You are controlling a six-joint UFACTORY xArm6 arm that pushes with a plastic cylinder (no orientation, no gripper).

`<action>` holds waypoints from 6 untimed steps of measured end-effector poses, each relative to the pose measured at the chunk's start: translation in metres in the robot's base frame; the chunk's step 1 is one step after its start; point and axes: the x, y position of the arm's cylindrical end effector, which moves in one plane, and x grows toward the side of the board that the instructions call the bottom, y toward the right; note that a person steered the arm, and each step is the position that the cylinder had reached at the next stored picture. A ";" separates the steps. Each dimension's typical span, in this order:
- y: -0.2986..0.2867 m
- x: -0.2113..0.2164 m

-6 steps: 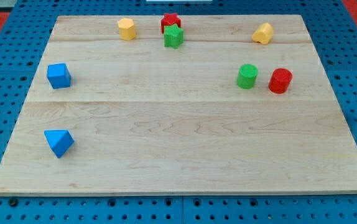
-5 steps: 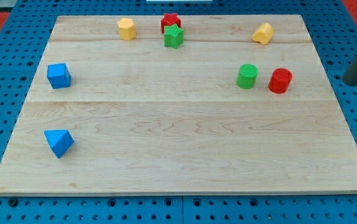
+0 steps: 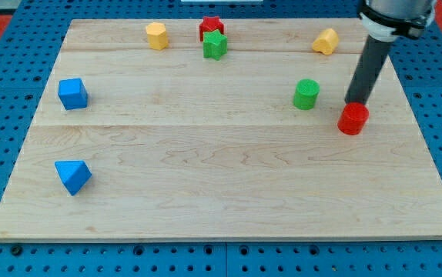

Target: Place the red circle below the green circle

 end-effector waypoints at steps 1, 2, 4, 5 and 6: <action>0.004 0.029; 0.011 0.054; 0.012 0.099; -0.023 0.087; -0.028 0.047</action>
